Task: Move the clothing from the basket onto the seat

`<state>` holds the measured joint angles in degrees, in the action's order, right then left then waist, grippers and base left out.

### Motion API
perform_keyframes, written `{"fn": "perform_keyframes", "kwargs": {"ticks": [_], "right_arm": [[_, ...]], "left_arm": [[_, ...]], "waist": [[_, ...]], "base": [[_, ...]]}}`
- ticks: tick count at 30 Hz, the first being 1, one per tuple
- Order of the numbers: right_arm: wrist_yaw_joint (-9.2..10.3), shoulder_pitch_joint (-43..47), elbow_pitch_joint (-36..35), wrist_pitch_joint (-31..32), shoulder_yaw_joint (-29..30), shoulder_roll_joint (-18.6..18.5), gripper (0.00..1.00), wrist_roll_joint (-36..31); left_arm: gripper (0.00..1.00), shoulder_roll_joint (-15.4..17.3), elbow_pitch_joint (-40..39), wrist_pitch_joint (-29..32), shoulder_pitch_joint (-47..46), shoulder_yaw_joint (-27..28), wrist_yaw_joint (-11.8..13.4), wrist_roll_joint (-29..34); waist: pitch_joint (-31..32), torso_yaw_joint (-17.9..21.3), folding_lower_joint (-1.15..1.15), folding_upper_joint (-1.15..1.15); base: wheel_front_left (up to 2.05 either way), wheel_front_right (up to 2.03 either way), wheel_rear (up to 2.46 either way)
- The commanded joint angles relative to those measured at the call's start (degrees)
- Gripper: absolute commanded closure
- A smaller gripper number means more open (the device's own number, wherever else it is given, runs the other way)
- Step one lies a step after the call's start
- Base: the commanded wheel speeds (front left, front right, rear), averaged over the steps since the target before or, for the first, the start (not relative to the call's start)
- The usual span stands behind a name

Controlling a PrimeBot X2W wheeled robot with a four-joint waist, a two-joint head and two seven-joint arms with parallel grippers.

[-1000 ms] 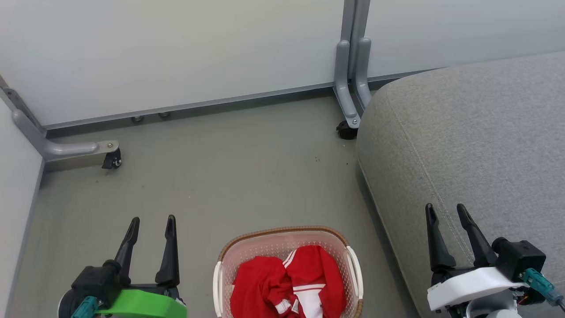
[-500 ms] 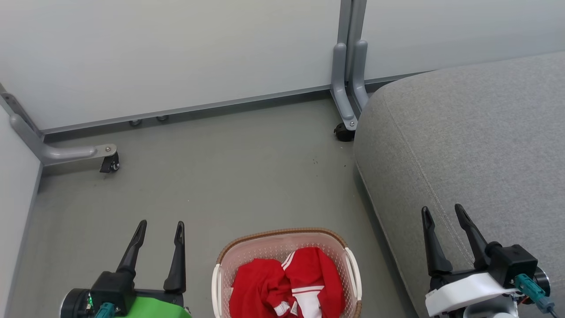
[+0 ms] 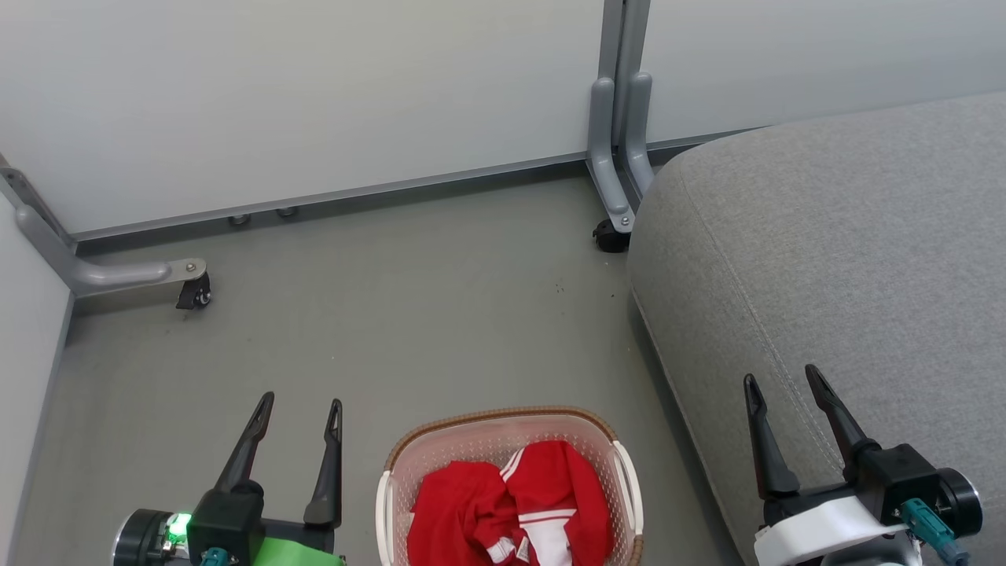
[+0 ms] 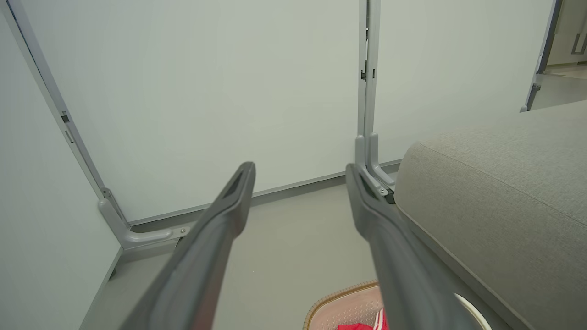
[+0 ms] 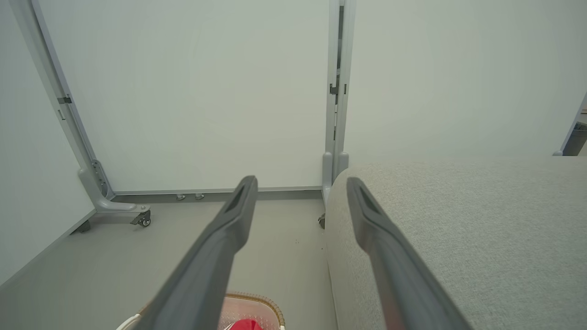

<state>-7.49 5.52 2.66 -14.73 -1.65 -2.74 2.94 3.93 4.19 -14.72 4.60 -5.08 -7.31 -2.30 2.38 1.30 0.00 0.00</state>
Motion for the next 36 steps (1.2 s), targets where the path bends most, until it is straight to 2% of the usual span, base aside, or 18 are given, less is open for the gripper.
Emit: {"fn": "perform_keyframes", "kwargs": {"ticks": [1,28,36], "right_arm": [[0.0,0.69,-0.42,-0.52,-0.16,-0.25,0.0,-1.31],[0.0,0.68,-0.16,-0.56,-0.04,-0.24,0.0,-1.4],[0.0,-1.53,-1.75,-0.54,1.34,-0.24,0.0,-0.77]], "left_arm": [[0.0,0.28,-0.14,-0.48,0.91,-0.02,-0.01,1.41],[0.0,0.11,0.51,-0.5,1.72,0.48,-0.2,0.67],[0.0,1.31,4.04,-0.43,-0.82,-0.93,-0.26,0.07]], "waist": [[0.05,-0.01,0.0,0.0],[-0.24,-0.11,0.0,0.0],[-4.01,1.05,0.0,0.0]], "base": [[0.0,0.0,0.0],[0.0,0.0,0.0],[0.0,0.0,0.0]]}}
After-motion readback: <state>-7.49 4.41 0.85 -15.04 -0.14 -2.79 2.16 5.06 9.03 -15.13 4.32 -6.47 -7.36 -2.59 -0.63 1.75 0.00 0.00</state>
